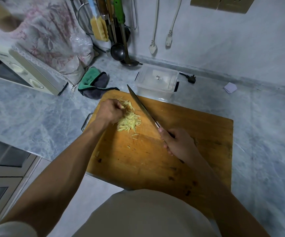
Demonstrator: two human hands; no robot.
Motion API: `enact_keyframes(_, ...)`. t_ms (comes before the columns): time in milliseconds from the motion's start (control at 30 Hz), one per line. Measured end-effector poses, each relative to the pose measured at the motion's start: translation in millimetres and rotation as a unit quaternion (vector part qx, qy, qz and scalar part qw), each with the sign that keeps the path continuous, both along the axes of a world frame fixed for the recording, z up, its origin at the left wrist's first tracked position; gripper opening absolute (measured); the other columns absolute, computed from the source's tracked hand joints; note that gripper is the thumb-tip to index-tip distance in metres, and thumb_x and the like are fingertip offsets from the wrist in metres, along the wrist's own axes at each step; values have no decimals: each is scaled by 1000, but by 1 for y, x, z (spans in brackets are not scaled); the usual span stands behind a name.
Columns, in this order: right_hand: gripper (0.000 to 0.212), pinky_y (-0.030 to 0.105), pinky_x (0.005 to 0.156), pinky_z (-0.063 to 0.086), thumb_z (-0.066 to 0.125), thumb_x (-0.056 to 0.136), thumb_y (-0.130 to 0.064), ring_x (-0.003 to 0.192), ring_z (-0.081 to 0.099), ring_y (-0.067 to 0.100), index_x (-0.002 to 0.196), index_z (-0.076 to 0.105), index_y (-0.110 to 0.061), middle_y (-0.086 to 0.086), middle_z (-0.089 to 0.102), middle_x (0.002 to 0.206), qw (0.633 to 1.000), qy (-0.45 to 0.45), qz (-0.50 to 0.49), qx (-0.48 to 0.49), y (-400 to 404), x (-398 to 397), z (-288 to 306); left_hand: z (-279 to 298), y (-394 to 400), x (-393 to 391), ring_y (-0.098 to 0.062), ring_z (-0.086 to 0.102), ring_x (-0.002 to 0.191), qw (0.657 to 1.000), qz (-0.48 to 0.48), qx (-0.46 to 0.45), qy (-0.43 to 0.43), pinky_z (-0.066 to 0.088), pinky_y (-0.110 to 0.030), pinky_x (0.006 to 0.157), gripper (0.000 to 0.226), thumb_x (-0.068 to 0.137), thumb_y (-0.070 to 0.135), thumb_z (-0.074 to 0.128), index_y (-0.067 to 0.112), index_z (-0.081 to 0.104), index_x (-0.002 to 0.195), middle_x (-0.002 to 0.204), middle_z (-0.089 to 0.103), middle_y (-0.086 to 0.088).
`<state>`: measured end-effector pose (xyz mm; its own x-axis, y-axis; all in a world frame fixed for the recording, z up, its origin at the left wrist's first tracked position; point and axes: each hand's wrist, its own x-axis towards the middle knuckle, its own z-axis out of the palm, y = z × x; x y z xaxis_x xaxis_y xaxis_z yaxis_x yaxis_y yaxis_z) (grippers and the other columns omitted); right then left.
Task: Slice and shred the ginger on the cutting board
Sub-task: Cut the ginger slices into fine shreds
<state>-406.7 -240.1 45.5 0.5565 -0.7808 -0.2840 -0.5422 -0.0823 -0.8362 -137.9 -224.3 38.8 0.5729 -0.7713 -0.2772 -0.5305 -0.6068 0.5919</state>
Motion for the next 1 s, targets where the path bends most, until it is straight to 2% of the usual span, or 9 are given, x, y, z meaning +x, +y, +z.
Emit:
enact_keyframes(267,60,22,57,48,46,102,-51,47,58,10,76,68,-2,12,68,65,1000,1,-1,-7,0,3,-1,-10,6,4,-14,52,62,1000,2,-17,23,42,-18,50,9,89,15,62,13,64,81,75,62,0)
enact_keyframes(400,58,22,58,48,46,102,-50,48,58,9,76,69,-4,10,69,66,1000,14,-2,-14,-1,1,3,-13,7,5,-10,54,62,999,-17,-19,21,39,-9,48,16,92,16,66,16,66,76,77,65,-2)
enact_keyframes(500,58,23,60,49,45,102,-50,51,61,14,77,69,-4,11,70,67,1000,18,4,-21,-1,1,5,-15,8,6,-10,60,72,999,-17,-24,14,44,-14,63,14,86,12,76,16,67,75,81,68,-1)
enact_keyframes(567,58,26,62,50,45,103,-49,55,64,23,76,69,-3,13,69,68,999,15,10,-27,0,0,7,-16,12,7,-11,62,81,999,-20,-32,7,46,-16,72,14,85,-1,71,12,72,80,87,71,-2)
enact_keyframes(667,61,26,62,50,43,103,-49,57,64,25,76,68,-1,14,68,67,999,18,23,-39,2,0,9,-14,20,6,-9,62,94,998,-41,-45,8,45,-15,83,30,86,-10,58,8,77,101,101,71,1)
enact_keyframes(800,63,27,62,49,43,103,-51,49,56,13,69,64,-3,11,63,59,999,29,34,-29,5,2,12,-8,38,-2,8,61,74,992,28,-120,26,42,-1,63,26,89,-2,62,20,76,85,84,70,11)
enact_keyframes(867,60,25,60,48,43,103,-52,48,54,8,67,61,-9,2,58,55,999,35,35,-21,8,2,12,-9,55,-4,13,57,68,990,74,-118,20,40,0,61,17,91,7,65,20,76,87,82,68,12)
enact_keyframes(933,58,27,60,49,43,102,-55,48,55,8,67,60,-12,-1,59,56,999,41,34,-8,12,1,10,-16,81,-1,4,60,75,991,111,-72,15,43,-9,72,9,90,17,69,21,77,94,94,72,7)
enact_keyframes(1000,57,33,60,50,43,101,-56,50,56,11,66,59,-14,-2,59,57,998,40,41,0,16,2,7,-25,112,0,-13,66,83,992,129,-8,10,48,-22,80,19,89,21,71,23,75,107,107,73,1)
